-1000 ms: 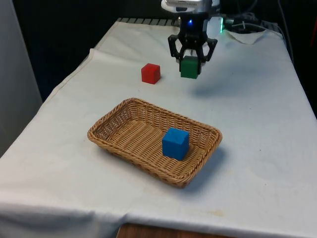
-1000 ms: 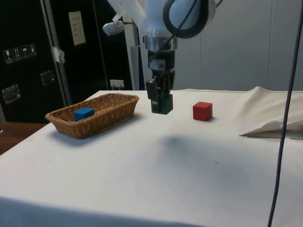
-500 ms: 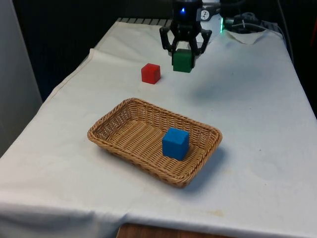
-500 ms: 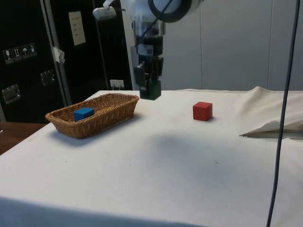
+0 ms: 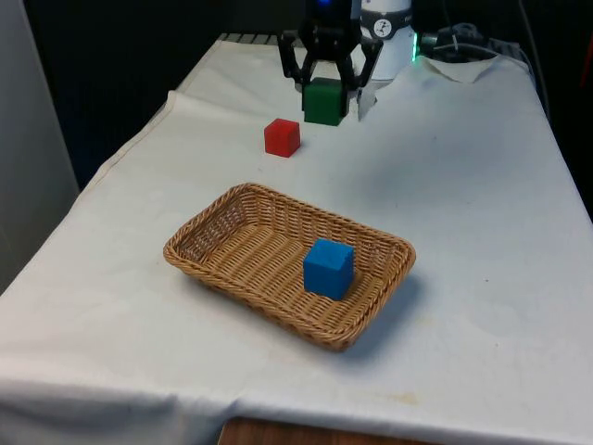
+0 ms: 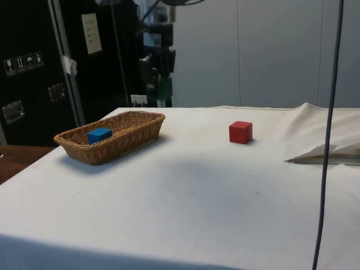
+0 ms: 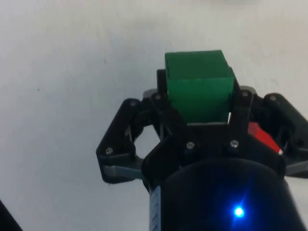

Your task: Pick up exactly two blocks and place them into the basket.

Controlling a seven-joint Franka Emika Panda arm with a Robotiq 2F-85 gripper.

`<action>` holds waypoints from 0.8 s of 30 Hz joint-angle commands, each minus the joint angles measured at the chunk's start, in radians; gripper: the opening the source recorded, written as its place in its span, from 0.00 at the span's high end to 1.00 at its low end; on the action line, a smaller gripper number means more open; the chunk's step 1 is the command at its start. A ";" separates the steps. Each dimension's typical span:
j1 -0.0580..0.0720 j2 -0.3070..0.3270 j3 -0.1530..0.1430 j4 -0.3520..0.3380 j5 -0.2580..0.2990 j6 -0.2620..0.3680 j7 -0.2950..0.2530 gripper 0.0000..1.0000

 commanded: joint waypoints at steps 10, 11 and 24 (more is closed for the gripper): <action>-0.010 0.104 0.006 0.129 0.039 -0.039 -0.021 1.00; -0.011 0.116 0.006 0.140 0.041 -0.038 -0.021 1.00; -0.018 0.271 0.006 0.296 0.064 -0.039 -0.018 1.00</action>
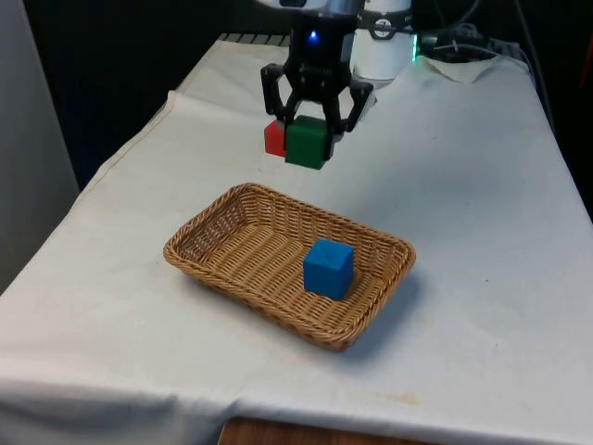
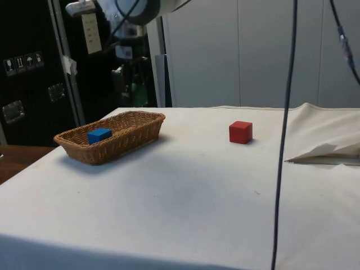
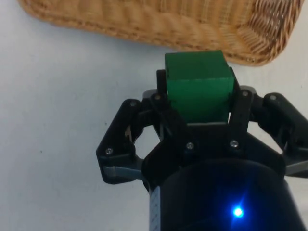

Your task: Pick up exactly two blocks and place them into the basket.

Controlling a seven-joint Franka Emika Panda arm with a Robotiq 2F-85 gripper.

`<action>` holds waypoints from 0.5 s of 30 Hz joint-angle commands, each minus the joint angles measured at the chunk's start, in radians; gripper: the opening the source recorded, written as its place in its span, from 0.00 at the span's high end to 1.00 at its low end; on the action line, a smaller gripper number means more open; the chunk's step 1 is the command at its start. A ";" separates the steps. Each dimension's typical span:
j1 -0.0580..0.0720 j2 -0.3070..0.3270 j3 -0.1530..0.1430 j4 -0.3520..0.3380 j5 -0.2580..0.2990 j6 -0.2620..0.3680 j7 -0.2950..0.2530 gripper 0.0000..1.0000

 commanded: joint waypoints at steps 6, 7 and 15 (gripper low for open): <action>-0.025 0.087 0.002 0.099 0.028 -0.013 -0.021 1.00; -0.013 0.081 -0.008 0.088 0.016 -0.002 -0.007 1.00; -0.029 0.158 -0.026 0.156 0.046 -0.001 -0.037 1.00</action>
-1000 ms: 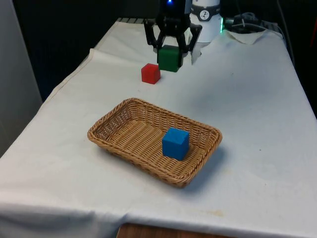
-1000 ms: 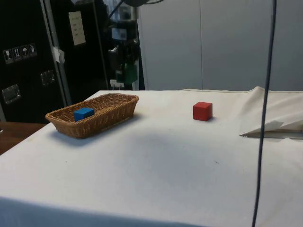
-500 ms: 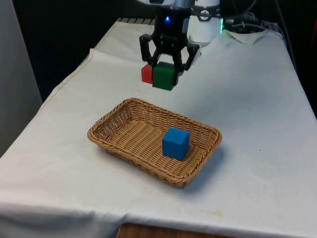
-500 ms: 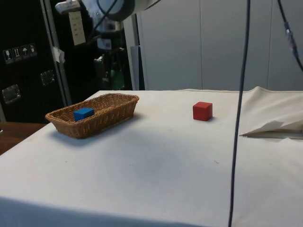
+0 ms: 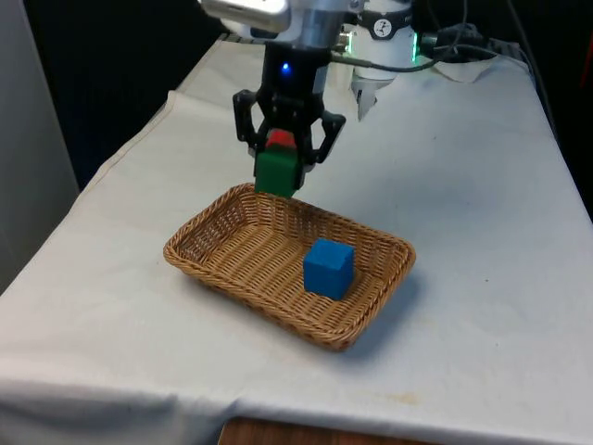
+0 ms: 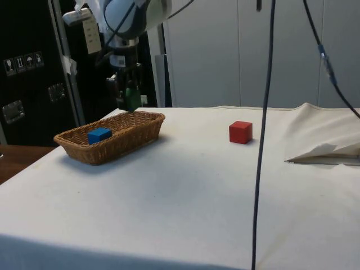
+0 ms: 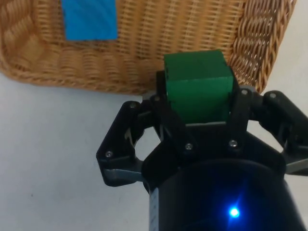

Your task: Pick up exactly two blocks and place them into the basket.

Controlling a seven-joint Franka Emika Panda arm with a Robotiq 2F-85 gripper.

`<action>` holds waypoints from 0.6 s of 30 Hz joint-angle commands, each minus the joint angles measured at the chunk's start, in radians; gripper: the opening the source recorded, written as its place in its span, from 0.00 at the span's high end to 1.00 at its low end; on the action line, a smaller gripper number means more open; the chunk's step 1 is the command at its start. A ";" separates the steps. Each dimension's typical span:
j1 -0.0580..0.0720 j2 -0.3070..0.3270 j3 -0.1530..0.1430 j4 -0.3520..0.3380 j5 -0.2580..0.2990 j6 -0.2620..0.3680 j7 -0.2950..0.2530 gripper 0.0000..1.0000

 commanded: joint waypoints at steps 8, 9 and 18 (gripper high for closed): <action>-0.028 0.076 -0.006 0.043 0.047 0.024 -0.032 1.00; -0.029 0.085 -0.007 0.045 0.052 0.030 -0.034 1.00; -0.043 0.164 -0.010 0.078 0.124 0.068 -0.044 1.00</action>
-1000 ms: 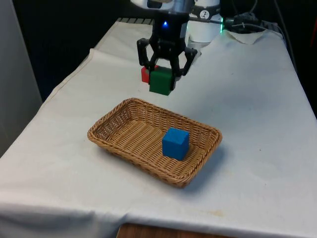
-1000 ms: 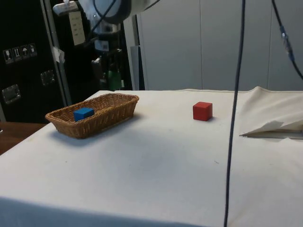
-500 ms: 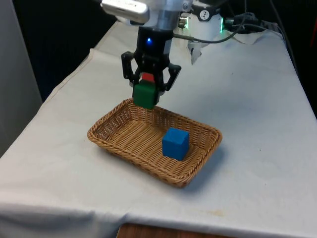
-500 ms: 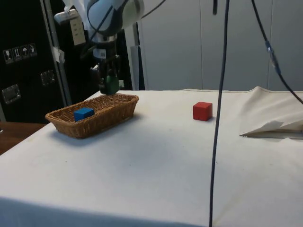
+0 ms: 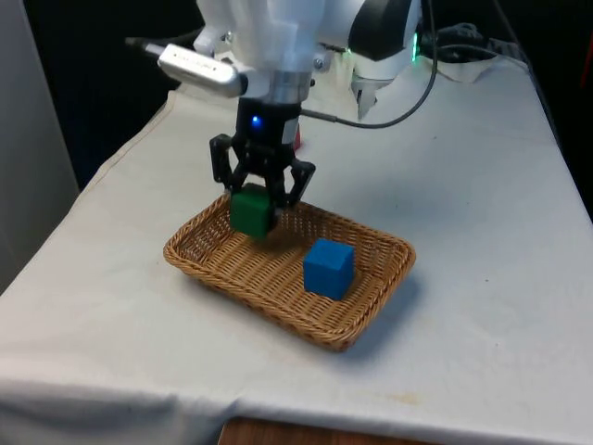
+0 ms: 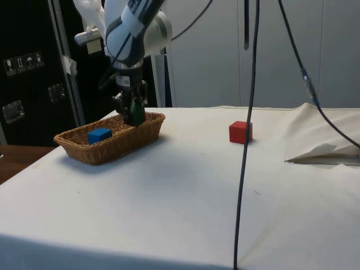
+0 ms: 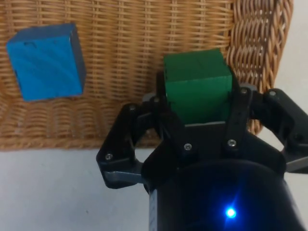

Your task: Pick up exactly two blocks and place them into the basket.

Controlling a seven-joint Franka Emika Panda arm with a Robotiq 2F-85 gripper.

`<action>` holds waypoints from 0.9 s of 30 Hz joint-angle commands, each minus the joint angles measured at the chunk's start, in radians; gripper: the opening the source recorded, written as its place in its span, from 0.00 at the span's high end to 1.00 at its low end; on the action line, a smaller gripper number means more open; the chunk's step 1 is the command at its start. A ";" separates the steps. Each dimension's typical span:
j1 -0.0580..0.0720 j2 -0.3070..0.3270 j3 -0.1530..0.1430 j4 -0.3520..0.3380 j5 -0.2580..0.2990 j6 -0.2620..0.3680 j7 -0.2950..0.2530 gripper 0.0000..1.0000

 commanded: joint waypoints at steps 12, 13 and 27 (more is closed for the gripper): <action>-0.015 0.050 0.011 0.032 0.102 0.007 -0.024 1.00; -0.015 0.051 0.011 0.032 0.105 0.006 -0.024 1.00; -0.013 0.058 0.009 0.034 0.125 0.003 -0.024 0.00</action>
